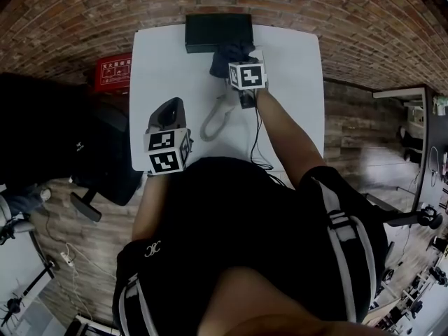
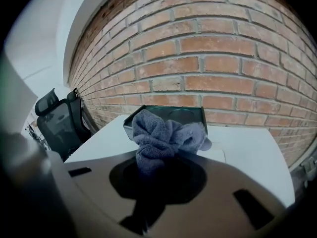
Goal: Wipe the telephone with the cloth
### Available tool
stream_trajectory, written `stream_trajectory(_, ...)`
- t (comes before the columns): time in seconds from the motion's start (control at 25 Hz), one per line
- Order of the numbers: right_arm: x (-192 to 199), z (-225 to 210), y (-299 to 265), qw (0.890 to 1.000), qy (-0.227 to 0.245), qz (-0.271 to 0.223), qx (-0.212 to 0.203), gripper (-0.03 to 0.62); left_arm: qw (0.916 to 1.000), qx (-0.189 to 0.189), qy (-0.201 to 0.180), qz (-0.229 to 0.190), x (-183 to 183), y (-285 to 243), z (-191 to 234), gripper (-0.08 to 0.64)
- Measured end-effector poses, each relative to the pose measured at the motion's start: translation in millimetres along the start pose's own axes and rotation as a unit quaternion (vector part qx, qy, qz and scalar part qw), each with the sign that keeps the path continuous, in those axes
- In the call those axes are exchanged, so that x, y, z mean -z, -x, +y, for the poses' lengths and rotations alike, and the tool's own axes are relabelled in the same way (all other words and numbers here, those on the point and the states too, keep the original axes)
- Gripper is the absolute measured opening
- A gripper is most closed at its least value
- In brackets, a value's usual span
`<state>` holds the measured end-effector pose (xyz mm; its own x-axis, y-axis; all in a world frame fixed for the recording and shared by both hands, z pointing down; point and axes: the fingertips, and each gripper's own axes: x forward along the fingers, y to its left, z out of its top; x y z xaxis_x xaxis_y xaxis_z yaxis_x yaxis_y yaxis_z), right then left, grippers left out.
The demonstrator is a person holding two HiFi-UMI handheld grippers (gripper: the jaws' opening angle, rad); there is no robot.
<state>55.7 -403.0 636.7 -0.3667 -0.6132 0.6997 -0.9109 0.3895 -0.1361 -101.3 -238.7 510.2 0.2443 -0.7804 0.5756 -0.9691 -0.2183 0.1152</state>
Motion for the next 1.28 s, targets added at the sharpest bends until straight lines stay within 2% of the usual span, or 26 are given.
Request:
stream_trajectory(0.28,-2,1,-2,0.999,0.029,-0.016,0.007,0.024,1.0000,0.004,0.000,0.001,-3,-3,-5,-0.003)
stream_trajectory(0.4,-6,-11,-7,1.000,0.007,-0.016,0.021,0.025,0.9999,0.008,-0.006,-0.001,-6,-3,-10,-0.003)
stream_trajectory(0.52,4,-32,-13,0.999,-0.027,0.013,0.034,0.023,0.9998,0.011,-0.016,0.001,-6,0,-18,-0.003)
stream_trajectory(0.6,20,-34,-14,0.999,-0.005,0.030,0.030,0.025,0.9998,0.009,-0.018,0.004,-3,2,-20,-0.003)
stream_trajectory(0.72,32,-33,-14,0.997,0.057,0.016,0.051,0.023,0.9999,0.003,-0.012,0.005,-1,3,-17,-0.003)
stream_trajectory(0.96,30,-40,-18,0.997,0.059,0.017,0.049,0.025,1.0000,0.002,-0.001,-0.003,-3,3,-18,-0.003)
stream_trajectory(1.16,39,-88,3,0.991,0.027,0.029,0.127,0.025,1.0000,0.006,-0.004,-0.003,0,6,-18,-0.003)
stream_trajectory(1.28,44,-106,11,0.990,0.007,0.036,0.139,0.025,1.0000,0.008,-0.001,-0.003,2,8,-15,-0.003)
